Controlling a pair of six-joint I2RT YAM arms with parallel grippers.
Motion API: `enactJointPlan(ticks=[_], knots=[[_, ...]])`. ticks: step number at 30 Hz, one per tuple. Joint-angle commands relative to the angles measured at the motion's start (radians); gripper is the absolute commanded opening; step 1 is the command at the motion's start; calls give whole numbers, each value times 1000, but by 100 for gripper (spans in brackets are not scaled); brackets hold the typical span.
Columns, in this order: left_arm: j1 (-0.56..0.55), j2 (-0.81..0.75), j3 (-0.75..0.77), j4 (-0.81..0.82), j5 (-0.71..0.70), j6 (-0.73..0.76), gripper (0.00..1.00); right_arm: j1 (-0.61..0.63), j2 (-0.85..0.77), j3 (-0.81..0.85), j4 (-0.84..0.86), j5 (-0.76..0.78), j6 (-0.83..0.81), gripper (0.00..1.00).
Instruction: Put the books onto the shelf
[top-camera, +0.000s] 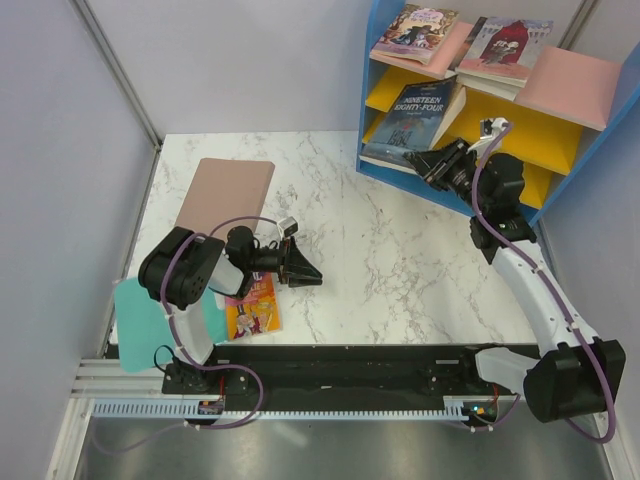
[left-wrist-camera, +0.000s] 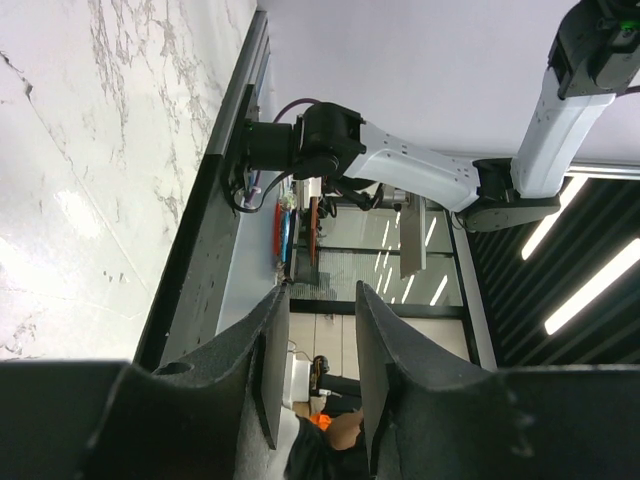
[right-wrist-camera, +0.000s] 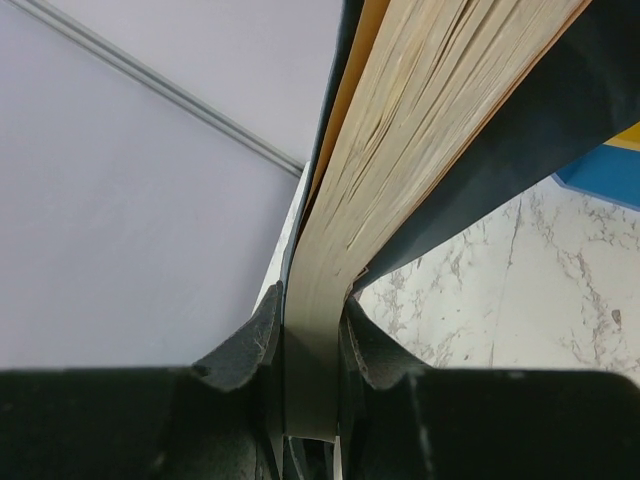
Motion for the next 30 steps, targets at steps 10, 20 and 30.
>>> enactJointPlan(ticks=[10,20,30], knots=[[-8,-4,-7,339,24,45,38,-114,86,-202,448,-42,132,0],[-10,-2,-12,339,23,46,38,-178,166,-120,481,-121,186,0],[-10,-4,-18,339,24,48,38,-249,346,-23,642,-213,381,10]])
